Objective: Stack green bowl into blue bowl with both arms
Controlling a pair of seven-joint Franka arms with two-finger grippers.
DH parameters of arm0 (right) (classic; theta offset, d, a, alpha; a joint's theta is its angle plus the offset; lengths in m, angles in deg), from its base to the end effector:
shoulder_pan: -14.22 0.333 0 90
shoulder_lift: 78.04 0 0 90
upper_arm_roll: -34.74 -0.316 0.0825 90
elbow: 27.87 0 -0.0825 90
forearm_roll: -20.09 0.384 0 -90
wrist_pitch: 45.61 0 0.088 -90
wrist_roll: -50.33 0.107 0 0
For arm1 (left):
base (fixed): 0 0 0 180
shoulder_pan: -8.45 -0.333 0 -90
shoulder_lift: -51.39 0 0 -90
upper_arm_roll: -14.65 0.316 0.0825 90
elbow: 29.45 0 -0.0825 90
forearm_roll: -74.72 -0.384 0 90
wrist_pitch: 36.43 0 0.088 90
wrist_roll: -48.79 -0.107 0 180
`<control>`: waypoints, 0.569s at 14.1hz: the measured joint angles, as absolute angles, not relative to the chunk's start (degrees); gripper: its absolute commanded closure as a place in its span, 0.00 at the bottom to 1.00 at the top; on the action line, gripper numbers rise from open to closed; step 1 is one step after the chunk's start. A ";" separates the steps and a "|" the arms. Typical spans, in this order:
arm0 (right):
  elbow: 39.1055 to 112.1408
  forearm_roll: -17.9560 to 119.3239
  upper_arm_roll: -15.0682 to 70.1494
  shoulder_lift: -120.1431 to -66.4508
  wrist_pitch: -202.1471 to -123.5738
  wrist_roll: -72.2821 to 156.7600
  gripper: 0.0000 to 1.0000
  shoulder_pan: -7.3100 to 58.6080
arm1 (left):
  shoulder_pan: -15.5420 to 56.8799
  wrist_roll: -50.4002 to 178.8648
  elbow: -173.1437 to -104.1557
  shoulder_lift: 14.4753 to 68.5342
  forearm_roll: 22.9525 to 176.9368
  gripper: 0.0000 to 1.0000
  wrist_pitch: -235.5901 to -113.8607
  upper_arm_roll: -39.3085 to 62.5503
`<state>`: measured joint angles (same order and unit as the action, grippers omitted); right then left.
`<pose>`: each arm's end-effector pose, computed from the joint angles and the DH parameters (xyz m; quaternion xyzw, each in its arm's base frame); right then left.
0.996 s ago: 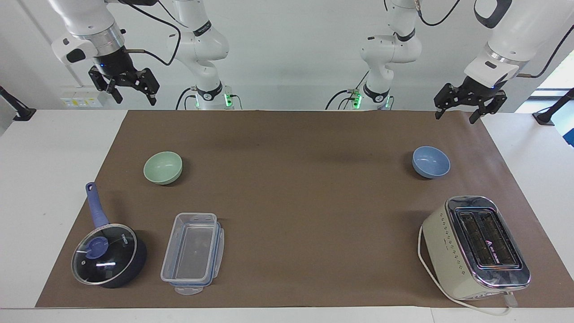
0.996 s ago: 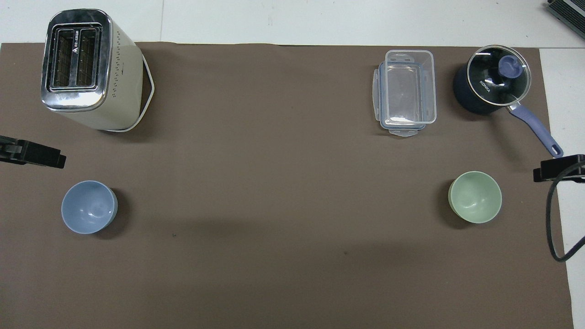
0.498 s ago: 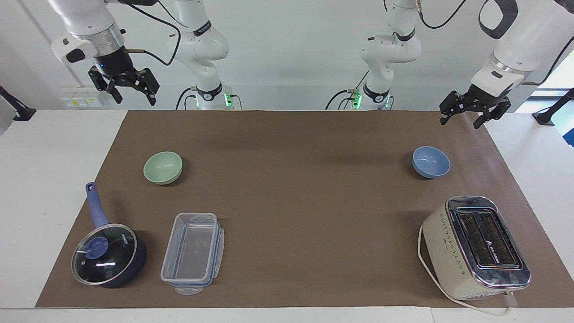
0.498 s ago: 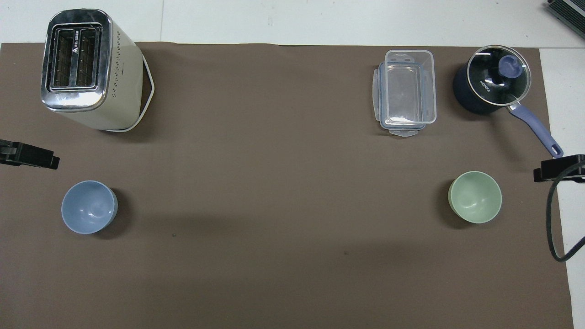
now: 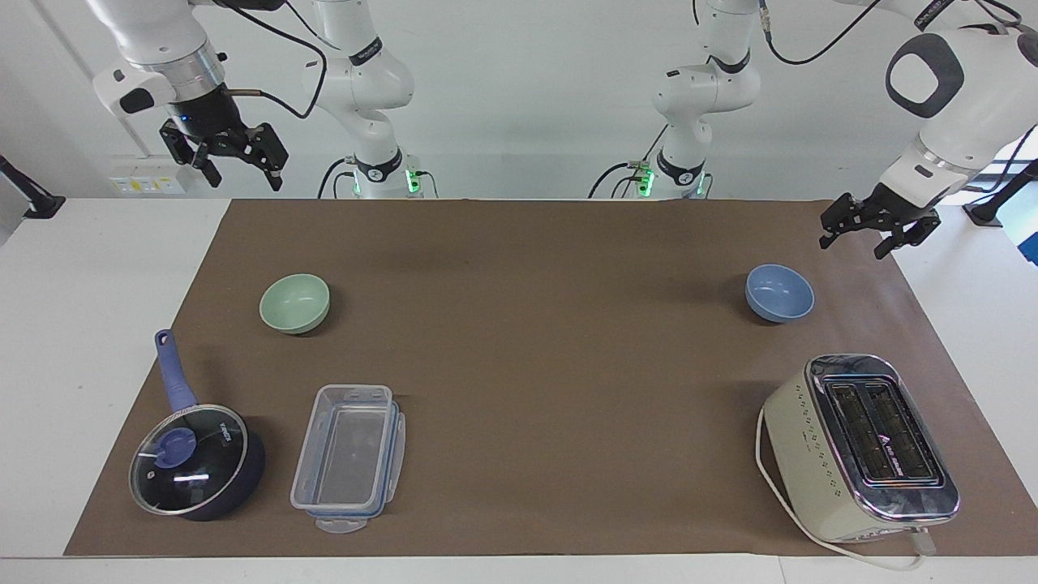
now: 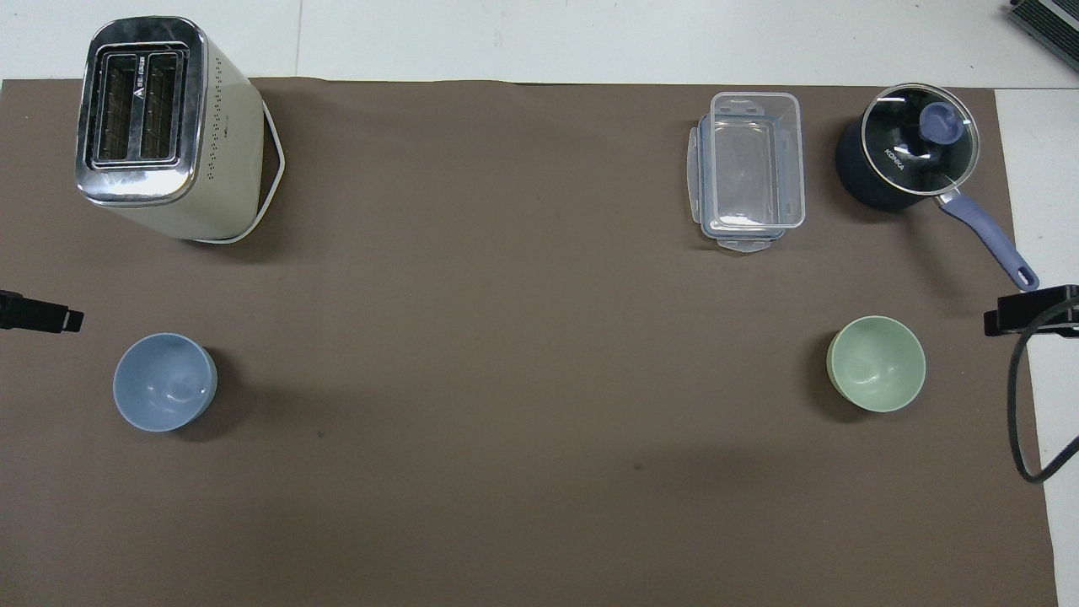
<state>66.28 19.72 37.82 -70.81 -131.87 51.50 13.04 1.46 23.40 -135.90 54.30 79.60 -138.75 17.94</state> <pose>0.5063 -0.0404 0.6518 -0.9989 0.0473 0.0058 0.0003 0.5372 0.0906 0.5345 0.9915 -0.1219 0.0030 0.0442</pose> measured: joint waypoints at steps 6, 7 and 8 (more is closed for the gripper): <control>66.32 19.72 37.84 -70.81 -131.87 51.50 0.00 13.03 | -4.03 13.49 -145.49 54.30 84.07 0.00 -148.21 18.02; 66.32 19.72 37.84 -70.81 -131.87 51.50 0.00 13.03 | -5.08 11.79 -146.46 54.13 85.49 0.00 -148.77 18.02; 66.33 19.72 37.84 -70.81 -131.87 51.50 0.00 13.03 | -6.46 9.52 -147.25 53.72 87.73 0.00 -149.24 18.02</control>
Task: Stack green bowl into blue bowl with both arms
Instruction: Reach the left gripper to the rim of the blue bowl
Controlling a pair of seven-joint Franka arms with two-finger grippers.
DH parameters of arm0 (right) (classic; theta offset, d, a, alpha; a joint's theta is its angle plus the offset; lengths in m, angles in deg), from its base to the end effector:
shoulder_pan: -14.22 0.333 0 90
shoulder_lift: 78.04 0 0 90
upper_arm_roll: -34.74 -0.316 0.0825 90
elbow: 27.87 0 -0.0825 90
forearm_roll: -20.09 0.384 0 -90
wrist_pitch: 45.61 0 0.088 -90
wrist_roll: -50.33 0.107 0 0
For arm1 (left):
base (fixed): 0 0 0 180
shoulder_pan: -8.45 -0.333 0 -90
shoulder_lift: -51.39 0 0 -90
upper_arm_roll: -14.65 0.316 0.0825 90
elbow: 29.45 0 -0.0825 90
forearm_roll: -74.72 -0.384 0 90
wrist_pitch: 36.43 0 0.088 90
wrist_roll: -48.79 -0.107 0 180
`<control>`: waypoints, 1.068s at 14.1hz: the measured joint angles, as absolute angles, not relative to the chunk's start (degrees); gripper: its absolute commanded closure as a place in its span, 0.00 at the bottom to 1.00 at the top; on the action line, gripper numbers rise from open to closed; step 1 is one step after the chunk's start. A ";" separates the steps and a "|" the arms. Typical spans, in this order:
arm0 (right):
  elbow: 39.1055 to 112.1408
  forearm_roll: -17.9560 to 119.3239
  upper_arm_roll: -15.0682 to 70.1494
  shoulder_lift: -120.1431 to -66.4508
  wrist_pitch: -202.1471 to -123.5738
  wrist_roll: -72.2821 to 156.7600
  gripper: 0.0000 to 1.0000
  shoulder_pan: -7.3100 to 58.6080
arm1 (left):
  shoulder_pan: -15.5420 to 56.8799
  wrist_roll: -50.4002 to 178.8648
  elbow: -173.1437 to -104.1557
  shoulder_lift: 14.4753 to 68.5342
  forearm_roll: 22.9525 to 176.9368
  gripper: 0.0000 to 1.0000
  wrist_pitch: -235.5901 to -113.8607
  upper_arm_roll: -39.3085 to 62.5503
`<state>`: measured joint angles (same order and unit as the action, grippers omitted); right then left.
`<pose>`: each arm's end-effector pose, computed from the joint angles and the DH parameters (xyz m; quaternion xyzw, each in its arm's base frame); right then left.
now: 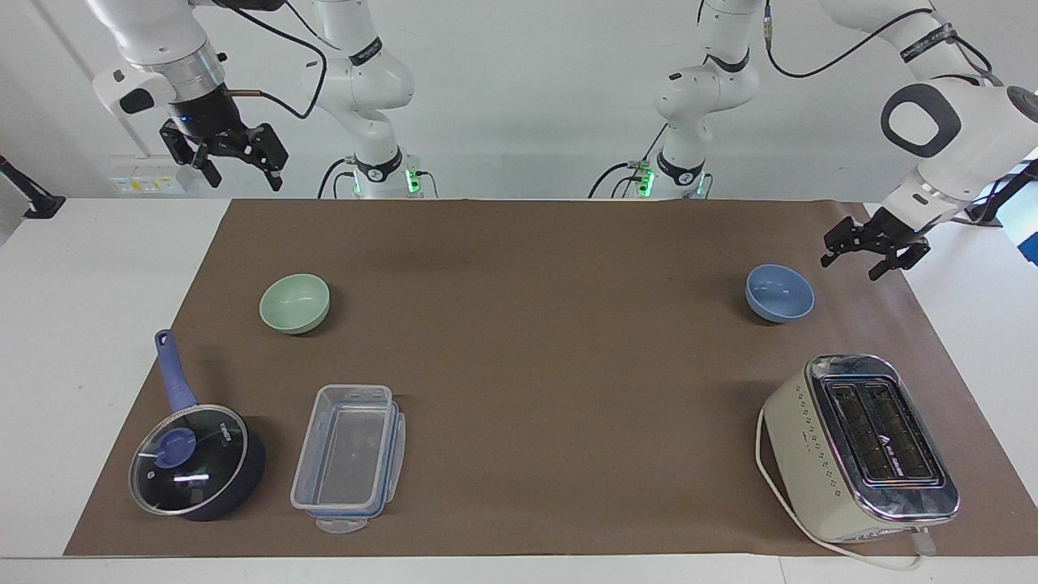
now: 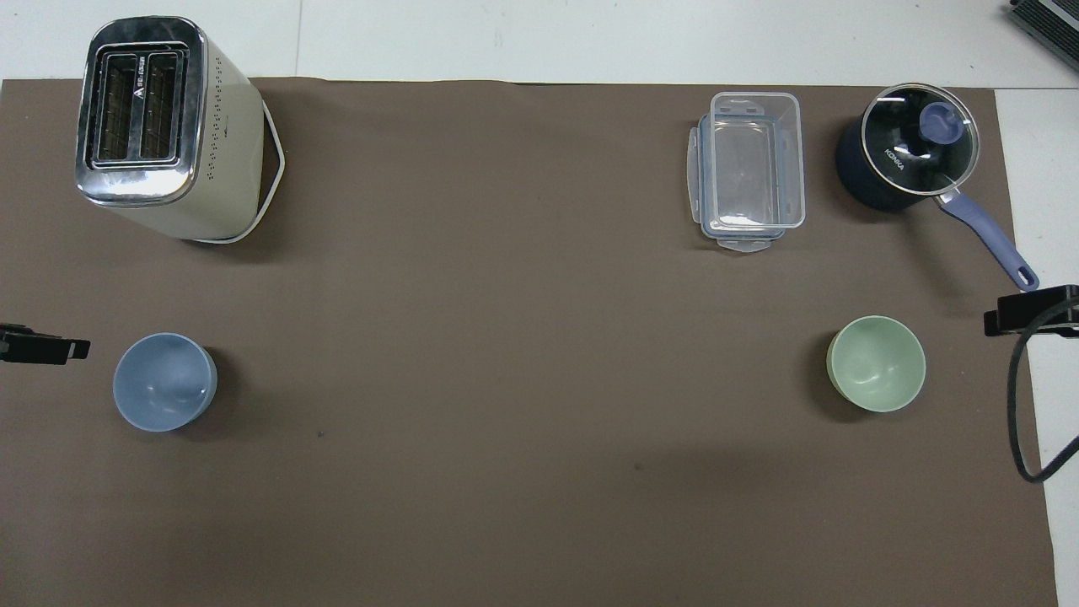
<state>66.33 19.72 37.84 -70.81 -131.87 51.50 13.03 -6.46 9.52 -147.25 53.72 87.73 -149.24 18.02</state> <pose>0.5063 -0.0407 0.6514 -0.9988 0.0476 0.0063 0.0003 0.5129 0.1544 0.4520 0.9850 -0.1354 0.0300 0.1028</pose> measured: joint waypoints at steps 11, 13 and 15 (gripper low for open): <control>66.38 19.72 37.93 -70.80 -131.87 51.50 0.00 13.02 | -11.36 -1.86 -153.53 45.25 97.67 0.16 -157.43 17.38; 66.43 19.72 37.95 -70.79 -131.87 51.50 0.00 13.02 | -11.30 -1.87 -154.38 45.18 97.80 0.31 -158.01 17.08; 66.47 19.72 37.96 -70.79 -131.87 51.50 0.00 13.02 | -11.29 -1.88 -154.85 45.19 97.88 0.46 -158.15 17.01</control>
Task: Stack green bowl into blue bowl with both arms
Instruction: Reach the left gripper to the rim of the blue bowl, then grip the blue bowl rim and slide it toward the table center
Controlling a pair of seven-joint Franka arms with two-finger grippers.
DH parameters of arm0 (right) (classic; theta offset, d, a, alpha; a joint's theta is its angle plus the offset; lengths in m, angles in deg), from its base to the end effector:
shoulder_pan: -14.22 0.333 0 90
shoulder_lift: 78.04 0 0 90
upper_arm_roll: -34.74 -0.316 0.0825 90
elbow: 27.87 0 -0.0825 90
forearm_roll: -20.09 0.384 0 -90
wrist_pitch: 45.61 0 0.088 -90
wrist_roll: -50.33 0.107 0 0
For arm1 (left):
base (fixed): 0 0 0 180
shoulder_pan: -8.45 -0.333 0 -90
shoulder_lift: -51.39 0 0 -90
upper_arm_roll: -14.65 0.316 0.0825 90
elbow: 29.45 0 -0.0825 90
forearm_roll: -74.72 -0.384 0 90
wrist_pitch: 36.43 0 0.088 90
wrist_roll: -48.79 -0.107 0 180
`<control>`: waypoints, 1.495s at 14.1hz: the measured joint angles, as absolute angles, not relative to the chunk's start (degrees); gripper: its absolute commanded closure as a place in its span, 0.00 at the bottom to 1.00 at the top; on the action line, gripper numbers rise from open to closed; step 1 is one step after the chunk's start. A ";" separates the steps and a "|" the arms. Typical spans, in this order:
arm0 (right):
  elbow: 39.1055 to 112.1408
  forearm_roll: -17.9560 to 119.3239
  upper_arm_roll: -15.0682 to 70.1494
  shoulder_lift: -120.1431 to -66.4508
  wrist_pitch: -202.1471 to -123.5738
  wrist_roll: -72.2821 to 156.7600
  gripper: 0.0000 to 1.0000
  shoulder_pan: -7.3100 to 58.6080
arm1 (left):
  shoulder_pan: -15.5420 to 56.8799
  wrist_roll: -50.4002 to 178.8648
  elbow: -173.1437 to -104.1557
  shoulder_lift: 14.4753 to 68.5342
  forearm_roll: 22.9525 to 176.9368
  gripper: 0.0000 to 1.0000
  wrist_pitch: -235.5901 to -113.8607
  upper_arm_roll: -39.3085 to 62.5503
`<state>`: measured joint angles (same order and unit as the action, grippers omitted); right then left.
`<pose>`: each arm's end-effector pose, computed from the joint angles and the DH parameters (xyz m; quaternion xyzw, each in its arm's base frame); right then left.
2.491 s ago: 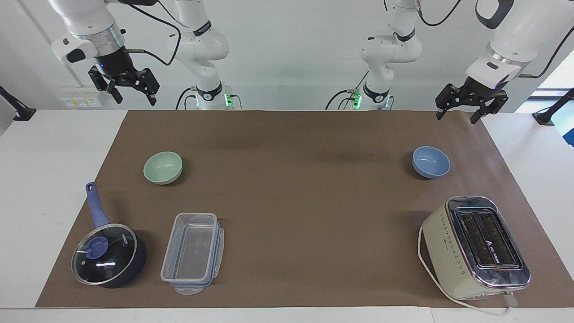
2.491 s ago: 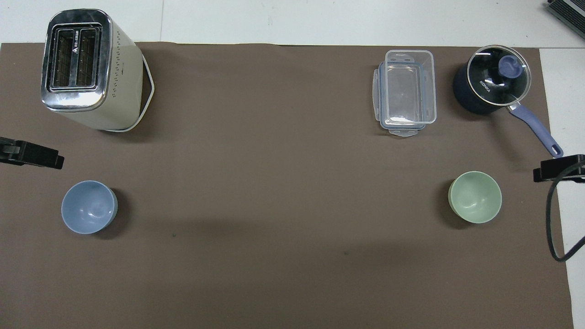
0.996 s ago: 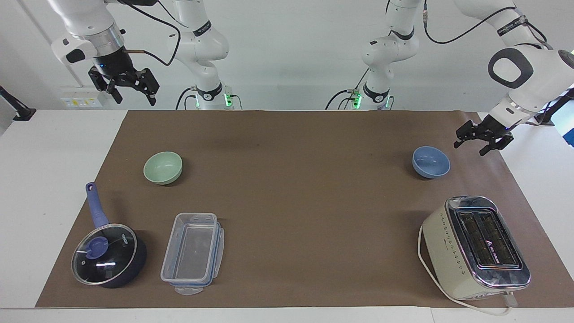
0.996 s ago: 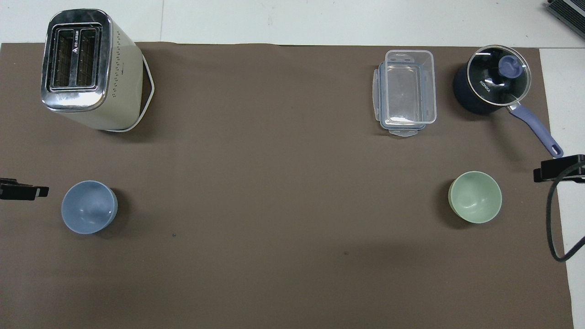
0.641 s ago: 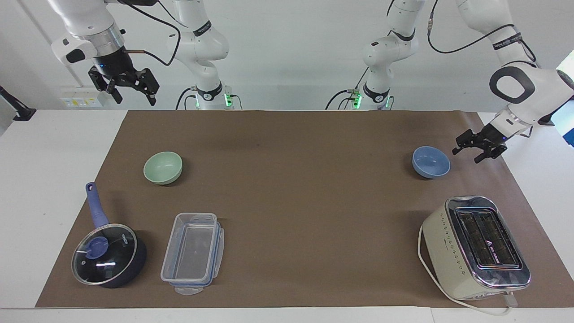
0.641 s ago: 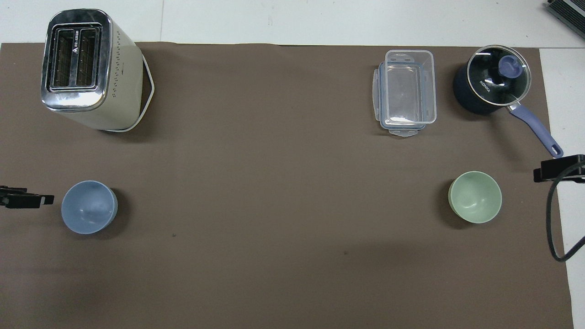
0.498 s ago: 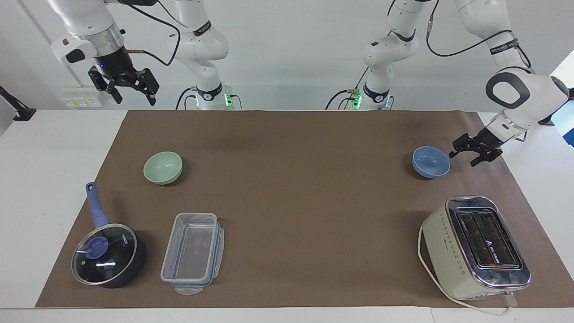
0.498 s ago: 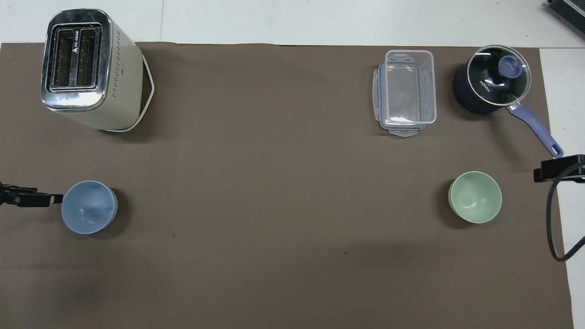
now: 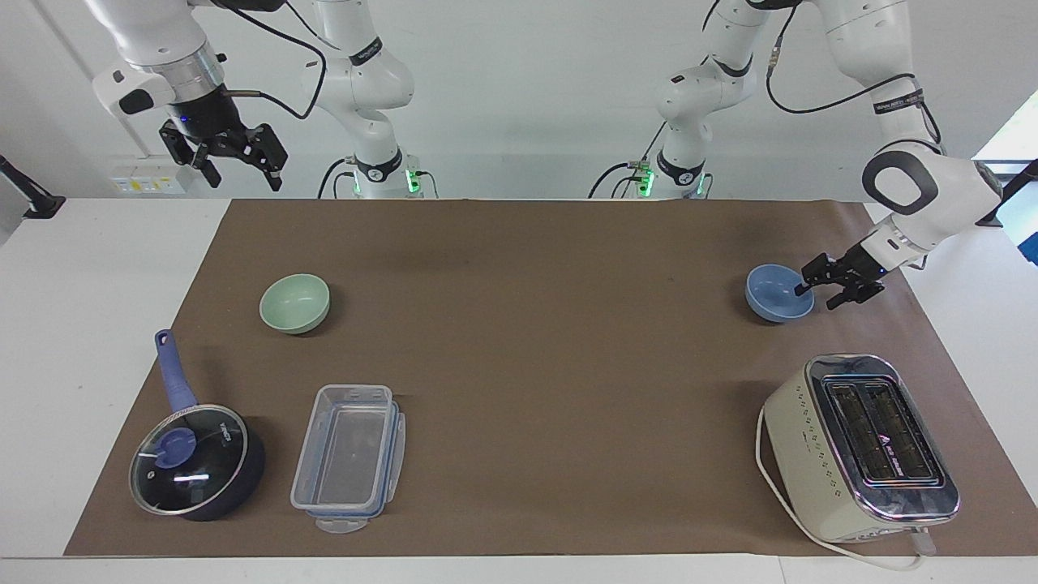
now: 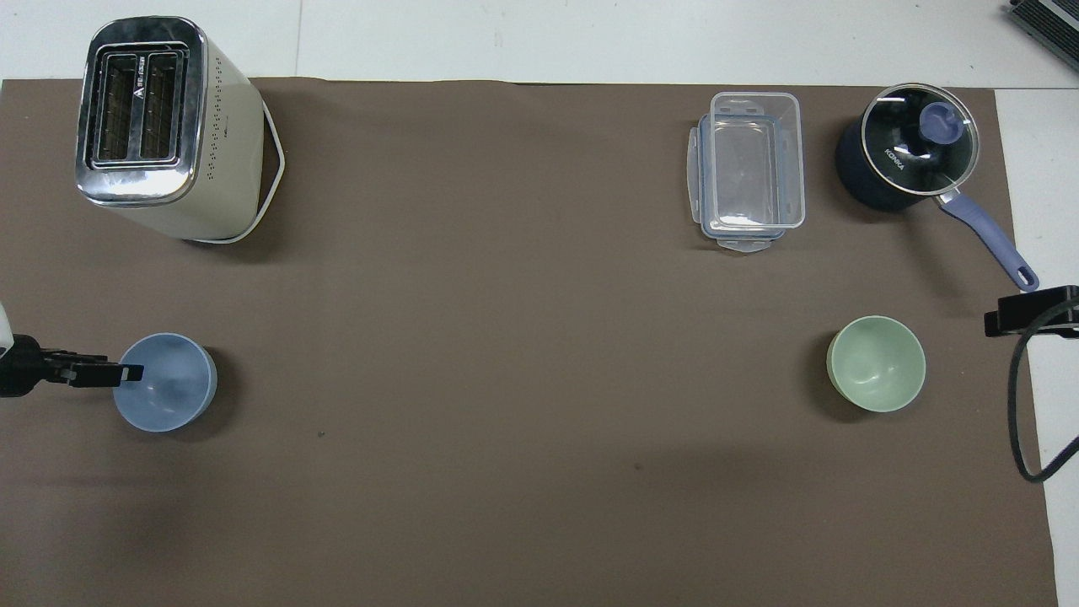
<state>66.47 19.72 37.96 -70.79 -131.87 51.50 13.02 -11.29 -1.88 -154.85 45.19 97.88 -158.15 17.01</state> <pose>0.5061 -0.0419 0.6504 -0.9988 0.0487 0.0073 0.0005 0.4966 0.1825 0.3271 0.9758 -0.1247 0.0266 0.1778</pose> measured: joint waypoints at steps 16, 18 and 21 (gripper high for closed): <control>66.52 19.72 38.02 -70.70 -131.87 51.50 0.00 13.02 | -7.85 -1.62 -159.05 53.04 98.22 1.00 -161.18 16.72; 66.52 19.72 38.03 -70.69 -131.87 51.50 0.00 13.02 | -5.10 1.04 -161.94 55.22 98.31 1.00 -163.16 16.70; 66.52 19.72 38.04 -70.68 -131.87 51.50 0.00 13.02 | 0.48 7.80 -164.39 55.86 98.36 1.00 -166.78 16.55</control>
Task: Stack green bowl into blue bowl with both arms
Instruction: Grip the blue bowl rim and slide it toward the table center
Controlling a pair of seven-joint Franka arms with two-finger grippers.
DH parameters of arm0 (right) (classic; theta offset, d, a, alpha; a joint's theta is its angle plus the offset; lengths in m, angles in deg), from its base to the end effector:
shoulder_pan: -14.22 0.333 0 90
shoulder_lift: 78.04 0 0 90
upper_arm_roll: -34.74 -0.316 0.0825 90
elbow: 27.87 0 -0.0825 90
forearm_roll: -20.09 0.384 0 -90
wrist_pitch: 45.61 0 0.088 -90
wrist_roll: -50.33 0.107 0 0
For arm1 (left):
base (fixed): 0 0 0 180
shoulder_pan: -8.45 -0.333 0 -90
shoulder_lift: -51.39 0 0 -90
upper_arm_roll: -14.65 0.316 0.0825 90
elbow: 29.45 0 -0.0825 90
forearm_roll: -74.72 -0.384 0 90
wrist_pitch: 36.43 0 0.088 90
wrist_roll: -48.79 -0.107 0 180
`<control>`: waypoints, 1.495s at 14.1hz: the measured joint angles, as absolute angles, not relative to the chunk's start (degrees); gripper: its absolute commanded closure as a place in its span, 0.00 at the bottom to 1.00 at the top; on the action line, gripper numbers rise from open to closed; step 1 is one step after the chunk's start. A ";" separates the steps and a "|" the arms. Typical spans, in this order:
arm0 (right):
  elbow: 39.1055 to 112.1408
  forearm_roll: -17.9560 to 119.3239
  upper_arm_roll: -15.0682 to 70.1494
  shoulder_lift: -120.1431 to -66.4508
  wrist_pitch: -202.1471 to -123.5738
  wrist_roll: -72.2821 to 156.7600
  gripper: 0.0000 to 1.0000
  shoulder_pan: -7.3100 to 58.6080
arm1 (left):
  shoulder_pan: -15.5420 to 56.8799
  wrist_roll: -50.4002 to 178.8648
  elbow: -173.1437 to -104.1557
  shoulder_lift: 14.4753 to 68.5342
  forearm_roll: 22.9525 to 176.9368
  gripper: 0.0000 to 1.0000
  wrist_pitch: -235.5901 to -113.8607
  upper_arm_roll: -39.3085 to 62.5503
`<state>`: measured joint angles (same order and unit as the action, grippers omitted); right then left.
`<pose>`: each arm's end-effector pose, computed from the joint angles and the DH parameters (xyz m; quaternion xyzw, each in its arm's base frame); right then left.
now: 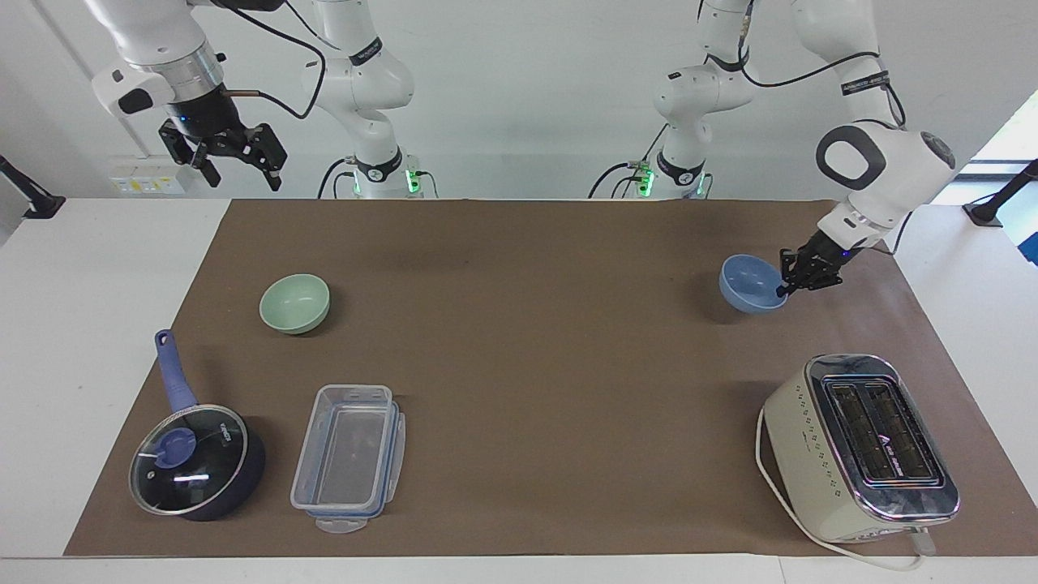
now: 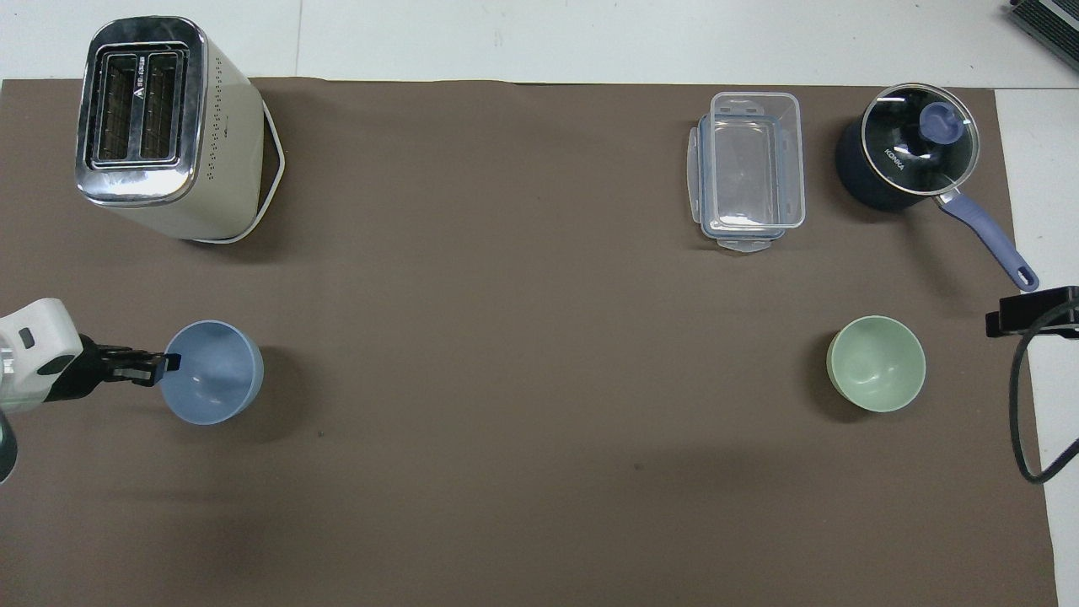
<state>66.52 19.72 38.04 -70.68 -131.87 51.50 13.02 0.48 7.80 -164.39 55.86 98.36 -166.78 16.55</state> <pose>0.5054 -0.0426 0.6510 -0.9988 0.0494 0.0068 0.0007 0.4868 0.0747 0.3624 0.9783 -0.1346 0.0664 0.1425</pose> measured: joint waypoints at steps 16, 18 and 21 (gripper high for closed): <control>66.67 19.72 38.12 -70.62 -131.87 51.50 0.00 12.99 | 33.63 64.12 -158.32 51.38 87.43 1.00 -174.17 16.01; 66.70 19.72 38.12 -70.58 -131.87 51.50 0.00 12.97 | 36.86 67.95 -157.08 49.55 85.70 1.00 -175.22 15.96; 66.72 19.72 38.12 -70.57 -131.87 51.50 0.00 12.87 | 40.97 70.43 -156.84 46.70 85.12 1.00 -179.34 15.90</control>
